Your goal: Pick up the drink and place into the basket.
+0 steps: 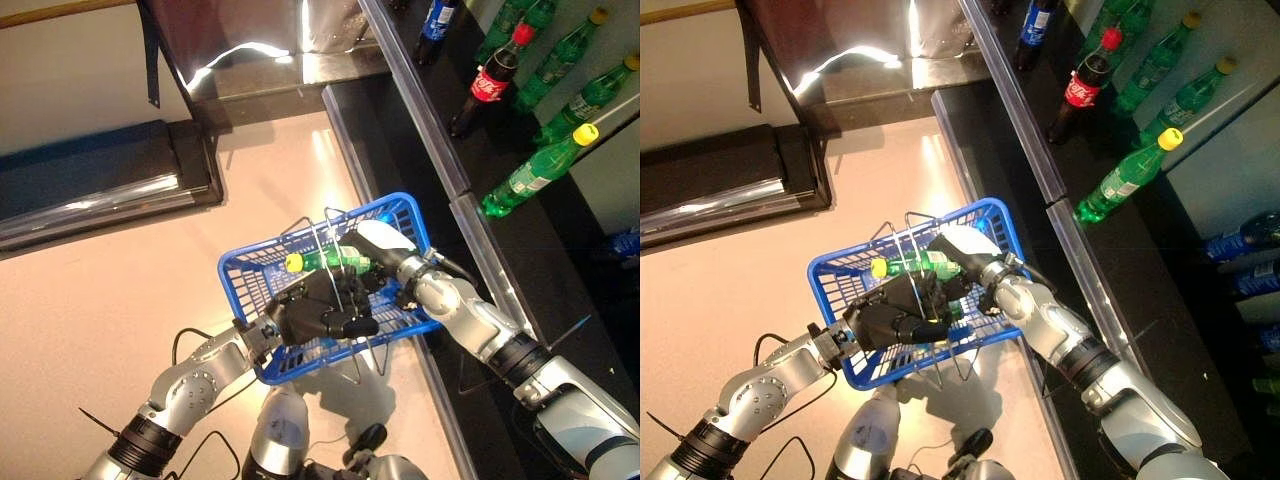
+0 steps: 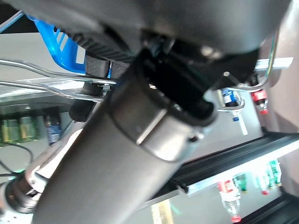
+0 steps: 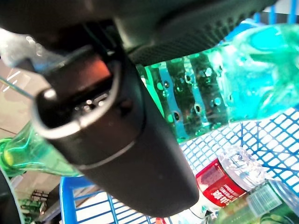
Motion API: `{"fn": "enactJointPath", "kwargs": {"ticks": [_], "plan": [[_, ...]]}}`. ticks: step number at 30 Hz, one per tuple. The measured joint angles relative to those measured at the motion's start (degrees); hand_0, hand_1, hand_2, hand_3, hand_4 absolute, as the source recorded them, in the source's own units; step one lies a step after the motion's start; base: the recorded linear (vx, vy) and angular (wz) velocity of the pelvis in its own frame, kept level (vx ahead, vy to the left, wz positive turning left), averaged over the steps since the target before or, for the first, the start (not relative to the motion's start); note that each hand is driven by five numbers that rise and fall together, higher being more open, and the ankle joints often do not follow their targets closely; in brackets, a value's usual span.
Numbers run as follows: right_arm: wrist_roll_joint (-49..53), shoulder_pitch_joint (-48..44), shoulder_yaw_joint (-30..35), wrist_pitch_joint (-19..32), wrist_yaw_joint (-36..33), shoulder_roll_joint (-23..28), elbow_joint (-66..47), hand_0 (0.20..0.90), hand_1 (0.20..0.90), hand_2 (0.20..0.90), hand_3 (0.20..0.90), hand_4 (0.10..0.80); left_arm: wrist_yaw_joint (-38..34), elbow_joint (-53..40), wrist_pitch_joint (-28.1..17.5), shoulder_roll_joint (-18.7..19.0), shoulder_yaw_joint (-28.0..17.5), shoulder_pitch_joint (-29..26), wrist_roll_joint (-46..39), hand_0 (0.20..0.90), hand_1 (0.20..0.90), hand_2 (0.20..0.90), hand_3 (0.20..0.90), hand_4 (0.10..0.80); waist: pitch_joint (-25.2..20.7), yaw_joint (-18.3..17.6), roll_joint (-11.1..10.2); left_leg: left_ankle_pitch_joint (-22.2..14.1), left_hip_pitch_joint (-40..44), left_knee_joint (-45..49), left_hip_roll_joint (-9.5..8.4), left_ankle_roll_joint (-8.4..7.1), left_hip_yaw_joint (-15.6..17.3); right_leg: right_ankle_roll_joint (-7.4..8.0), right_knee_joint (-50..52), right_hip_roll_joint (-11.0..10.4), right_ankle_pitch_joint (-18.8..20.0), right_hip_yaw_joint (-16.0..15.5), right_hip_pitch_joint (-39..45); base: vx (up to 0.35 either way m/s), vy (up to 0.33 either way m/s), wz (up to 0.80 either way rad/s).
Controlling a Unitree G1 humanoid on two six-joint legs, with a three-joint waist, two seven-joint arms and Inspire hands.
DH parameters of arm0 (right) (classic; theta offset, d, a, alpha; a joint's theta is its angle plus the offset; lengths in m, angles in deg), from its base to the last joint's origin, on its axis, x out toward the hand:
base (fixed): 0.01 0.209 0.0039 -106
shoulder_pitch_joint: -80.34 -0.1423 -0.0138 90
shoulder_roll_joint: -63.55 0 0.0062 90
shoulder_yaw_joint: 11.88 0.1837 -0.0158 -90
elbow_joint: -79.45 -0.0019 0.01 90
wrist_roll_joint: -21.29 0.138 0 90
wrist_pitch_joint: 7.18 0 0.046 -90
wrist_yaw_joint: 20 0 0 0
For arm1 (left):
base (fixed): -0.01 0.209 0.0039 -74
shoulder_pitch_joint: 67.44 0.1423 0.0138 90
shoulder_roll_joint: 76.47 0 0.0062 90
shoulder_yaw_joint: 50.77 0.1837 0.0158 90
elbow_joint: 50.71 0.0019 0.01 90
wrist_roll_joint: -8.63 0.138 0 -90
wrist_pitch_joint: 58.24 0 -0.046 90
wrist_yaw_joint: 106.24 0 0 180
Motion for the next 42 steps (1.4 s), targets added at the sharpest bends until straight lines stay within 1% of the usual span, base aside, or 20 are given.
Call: {"fn": "enactJointPath", "kwargs": {"ticks": [8, 11, 13, 16, 20, 23, 27, 31, 35, 36, 37, 38, 39, 40, 42], "plan": [[-1.0, 0.0, -2.2, -0.1, 0.4, -0.2, 0.0, 0.3, 0.3, 0.3, 0.2, 0.1, 2.3, -0.1, 0.0, 0.0, 0.1, 0.0, 0.0, 0.3, 0.3, 0.3, 0.2, 0.1, 0.0, 0.2, 0.0, 0.0, 0.0, 0.0, -0.08, 0.0, -0.1, 0.02, 0.0, -0.1, 0.0, -0.1, 0.1, 0.0, 0.0, 0.0], [-1.0, -0.1, -2.7, -0.1, 0.4, -0.3, 0.6, 0.3, 0.3, 0.3, 0.2, 0.1, 2.3, -0.8, 0.0, 0.0, 0.1, -0.1, 0.1, 0.3, 0.3, 0.3, 0.2, 0.1, 0.0, 0.2, 0.0, 0.0, 0.0, 0.1, -0.21, 0.0, -0.7, 0.08, 0.0, -0.1, -0.2, -0.8, 0.5, 0.01, -0.004, 0.1], [-1.0, -0.3, -2.9, -0.1, 0.4, -1.3, 3.2, 0.3, 0.3, 0.3, 0.2, 0.1, 2.5, -1.8, 0.0, 0.0, 0.2, -0.2, 0.4, 0.3, 0.3, 0.3, 0.2, 0.1, 0.0, 0.3, 0.0, 0.0, 0.0, 0.1, -0.28, -0.01, -1.2, 0.09, 0.0, 0.0, -0.4, -1.3, 0.8, 0.013, -0.003, 0.12], [-1.0, -0.5, -3.0, -0.1, 0.4, -2.1, 6.4, 0.3, 0.3, 0.3, 0.2, 0.1, 4.0, -2.7, 0.0, 0.0, 0.4, -0.9, 0.4, 0.3, 0.3, 0.3, 0.2, 0.1, 0.0, 1.3, 0.0, 0.0, 0.0, 0.1, -0.32, -0.01, -1.2, 0.09, 0.0, 0.0, -0.4, -1.4, 0.8, 0.004, -0.002, 0.01], [-1.0, -1.1, -3.0, -0.3, 0.4, -3.3, 9.6, 0.3, 0.3, 0.3, 0.2, 0.1, 4.8, -2.9, 0.0, 0.0, 1.9, -4.0, 0.5, 0.3, 0.3, 0.3, 0.2, 0.1, 0.0, 1.8, 0.0, 0.0, 0.0, 0.2, -0.41, -0.02, -1.4, 0.12, 0.0, 0.0, -0.5, -1.5, 1.0, 0.017, -0.003, 0.03], [-0.9, -1.2, -3.0, -0.6, 0.4, -4.8, 10.8, 0.3, 0.3, 0.3, 0.2, 0.1, 4.9, -4.0, 0.0, 0.2, 2.2, -5.7, 2.5, 0.3, 0.3, 0.3, 0.2, 0.1, 0.0, 1.8, 0.0, 0.0, 0.0, 0.3, -0.42, -0.02, -1.5, 0.12, 0.0, 0.0, -0.5, -1.5, 1.1, 0.0, 0.0, 0.0], [-0.8, -1.3, -3.0, -0.7, 0.4, -5.7, 11.2, 0.3, 0.3, 0.3, 0.2, 0.1, 5.2, -4.8, 0.0, 0.2, 2.2, -6.2, 2.5, 0.3, 0.3, 0.3, 0.2, 0.1, 0.0, 1.8, 0.0, 0.0, 0.0, 0.5, -0.5, -0.02, -1.6, 0.12, 0.0, 0.0, -0.5, -1.7, 1.3, 0.0, 0.0, 0.0], [-0.8, -2.1, -3.0, -0.9, 0.5, -7.0, 13.5, 0.3, 0.3, 0.3, 0.2, 0.1, 5.2, -4.8, 1.5, 0.3, 2.2, -6.2, 2.8, 0.3, 0.3, 0.3, 0.2, 0.1, 0.0, 1.8, 0.0, 0.0, 0.1, 0.7, -0.49, -0.03, -1.7, 0.12, 0.0, 0.0, -0.5, -1.8, 1.6, 0.0, 0.0, 0.0], [-0.8, -2.1, -3.1, -1.5, 0.8, -8.7, 15.3, 0.3, 0.3, 0.3, 0.2, 0.1, 5.2, -4.8, 2.2, 1.4, 2.2, -6.2, 3.6, 0.3, 0.3, 0.3, 0.2, 0.1, 0.0, 2.0, 0.0, 0.0, 0.1, 0.8, -0.56, -0.03, -2.0, 0.12, 0.0, 0.0, -0.5, -2.0, 1.8, 0.004, 0.004, 0.02], [-0.8, -2.1, -3.3, -1.5, 0.8, -9.1, 15.7, 0.439, 0.439, 0.439, 0.362, 0.262, 5.2, -4.8, 2.3, 1.8, 2.3, -6.2, 3.7, 0.3, 0.3, 0.3, 0.2, 0.1, 0.0, 2.0, 0.0, 0.0, 0.1, 0.8, -0.59, -0.03, -2.1, 0.12, 0.0, 0.0, -0.5, -2.1, 1.8, 0.005, 0.003, 0.05], [-0.8, -2.1, -3.3, -1.6, 0.9, -9.4, 16.0, 0.491, 0.491, 0.491, 0.422, 0.322, 5.2, -4.8, 2.4, 2.0, 2.3, -6.2, 3.7, 0.3, 0.3, 0.3, 0.2, 0.1, 0.0, 2.0, 0.0, 0.0, 0.1, 0.9, -0.6, -0.03, -2.1, 0.13, 0.0, 0.0, -0.5, -2.2, 1.9, 0.002, 0.001, 0.04], [-0.8, -2.1, -3.4, -1.7, 0.9, -9.8, 16.4, 0.721, 0.721, 0.721, 0.691, 0.591, 5.2, -4.8, 2.4, 2.0, 2.3, -6.2, 3.8, 0.3, 0.3, 0.3, 0.2, 0.1, 0.0, 2.1, 0.0, 0.0, 0.1, 0.9, -0.61, -0.03, -2.2, 0.13, 0.0, 0.0, -0.5, -2.2, 1.9, 0.0, 0.0, 0.0], [-0.8, -2.1, -3.6, -1.9, 0.9, -9.9, 16.4, 0.851, 0.851, 0.851, 0.842, 0.742, 5.2, -4.8, 2.5, 2.0, 2.4, -6.2, 3.8, 0.3, 0.3, 0.3, 0.2, 0.1, 0.0, 2.1, 0.0, 0.0, 0.1, 0.9, -0.64, -0.03, -2.2, 0.13, 0.0, 0.0, -0.5, -2.3, 1.9, 0.0, 0.0, 0.0], [-0.8, -2.1, -3.7, -1.9, 0.9, -10.0, 16.4, 0.9, 0.9, 0.9, 0.9, 0.8, 5.2, -4.8, 2.7, 2.0, 2.4, -6.2, 3.8, 0.3, 0.3, 0.3, 0.2, 0.1, 0.0, 2.1, 0.0, 0.0, 0.1, 0.9, -0.66, -0.03, -2.3, 0.13, 0.0, 0.0, -0.5, -2.4, 2.0, 0.0, 0.0, 0.0], [-0.8, -2.1, -3.7, -1.9, 0.9, -10.2, 16.4, 0.9, 0.9, 0.9, 0.9, 0.8, 5.2, -4.8, 2.8, 2.0, 2.4, -6.2, 3.8, 0.3, 0.3, 0.3, 0.2, 0.1, 0.0, 2.1, 0.0, 0.0, 0.1, 0.9, -0.71, -0.03, -2.5, 0.18, 0.0, 0.0, -0.6, -2.6, 2.1, 0.001, 0.008, 0.04]]}}
